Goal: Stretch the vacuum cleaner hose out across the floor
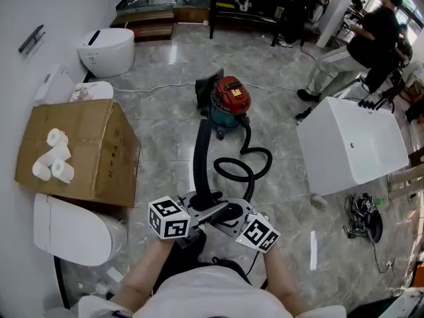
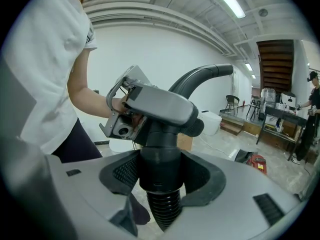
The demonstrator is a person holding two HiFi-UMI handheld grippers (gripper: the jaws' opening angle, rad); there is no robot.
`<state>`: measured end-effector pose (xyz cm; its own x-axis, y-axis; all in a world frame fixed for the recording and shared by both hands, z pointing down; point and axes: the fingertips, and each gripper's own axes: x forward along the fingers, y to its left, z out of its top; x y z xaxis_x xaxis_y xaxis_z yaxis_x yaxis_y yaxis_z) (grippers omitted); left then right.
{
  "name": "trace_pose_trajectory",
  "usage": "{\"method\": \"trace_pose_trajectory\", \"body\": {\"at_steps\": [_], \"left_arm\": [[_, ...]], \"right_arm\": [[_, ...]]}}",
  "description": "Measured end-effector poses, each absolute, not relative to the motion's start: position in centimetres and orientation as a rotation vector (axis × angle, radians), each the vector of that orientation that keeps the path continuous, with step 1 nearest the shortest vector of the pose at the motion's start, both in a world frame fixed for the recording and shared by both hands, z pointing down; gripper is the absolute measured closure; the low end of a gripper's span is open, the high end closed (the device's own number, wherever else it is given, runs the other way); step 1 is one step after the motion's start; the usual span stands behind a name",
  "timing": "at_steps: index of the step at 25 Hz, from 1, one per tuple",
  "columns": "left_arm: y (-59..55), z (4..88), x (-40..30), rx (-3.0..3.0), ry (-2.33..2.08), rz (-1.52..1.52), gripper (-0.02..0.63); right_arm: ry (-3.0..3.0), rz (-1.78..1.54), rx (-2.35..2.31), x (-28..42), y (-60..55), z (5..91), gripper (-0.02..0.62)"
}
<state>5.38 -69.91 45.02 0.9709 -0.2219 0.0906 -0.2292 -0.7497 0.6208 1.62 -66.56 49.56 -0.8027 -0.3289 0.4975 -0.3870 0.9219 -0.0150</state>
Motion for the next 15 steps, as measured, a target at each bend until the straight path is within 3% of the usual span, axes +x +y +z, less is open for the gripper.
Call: {"method": "trace_pose_trajectory", "body": {"at_steps": [15], "left_arm": [[-57.3,43.9,10.9,2.476,-0.351,0.032,0.453]], "right_arm": [[-2.575,0.099,0.459,7.1,-54.1,48.5,0.351]]}}
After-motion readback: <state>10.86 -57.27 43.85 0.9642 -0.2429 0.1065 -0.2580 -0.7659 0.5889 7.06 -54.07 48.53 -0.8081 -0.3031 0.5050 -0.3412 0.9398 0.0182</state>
